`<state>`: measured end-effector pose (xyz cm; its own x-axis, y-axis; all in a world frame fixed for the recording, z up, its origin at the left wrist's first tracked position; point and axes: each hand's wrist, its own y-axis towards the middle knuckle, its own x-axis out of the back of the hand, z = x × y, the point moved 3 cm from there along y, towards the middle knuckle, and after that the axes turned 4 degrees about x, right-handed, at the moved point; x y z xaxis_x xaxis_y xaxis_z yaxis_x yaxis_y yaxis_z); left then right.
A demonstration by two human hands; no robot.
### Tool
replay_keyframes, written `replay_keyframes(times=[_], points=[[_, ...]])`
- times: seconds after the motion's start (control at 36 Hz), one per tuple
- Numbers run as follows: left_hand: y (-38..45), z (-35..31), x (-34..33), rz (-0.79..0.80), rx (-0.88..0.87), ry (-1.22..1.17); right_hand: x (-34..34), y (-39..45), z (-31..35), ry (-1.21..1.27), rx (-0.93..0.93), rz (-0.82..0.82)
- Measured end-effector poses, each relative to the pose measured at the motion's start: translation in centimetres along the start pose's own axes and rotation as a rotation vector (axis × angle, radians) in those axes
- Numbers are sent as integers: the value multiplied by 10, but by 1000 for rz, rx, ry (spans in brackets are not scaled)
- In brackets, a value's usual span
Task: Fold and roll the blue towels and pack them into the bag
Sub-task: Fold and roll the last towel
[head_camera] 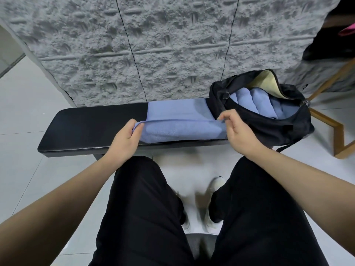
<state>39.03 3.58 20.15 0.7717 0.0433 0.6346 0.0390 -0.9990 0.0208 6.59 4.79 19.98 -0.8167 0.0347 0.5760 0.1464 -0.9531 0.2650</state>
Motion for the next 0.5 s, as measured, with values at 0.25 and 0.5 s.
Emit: replay_keyframes(times=[0.25, 0.5], points=[[-9, -11, -2, 57, 19, -12, -6, -4, -2, 5, -210, 236], [-15, -17, 1, 76, 19, 5, -9, -6, -4, -224, -135, 435]])
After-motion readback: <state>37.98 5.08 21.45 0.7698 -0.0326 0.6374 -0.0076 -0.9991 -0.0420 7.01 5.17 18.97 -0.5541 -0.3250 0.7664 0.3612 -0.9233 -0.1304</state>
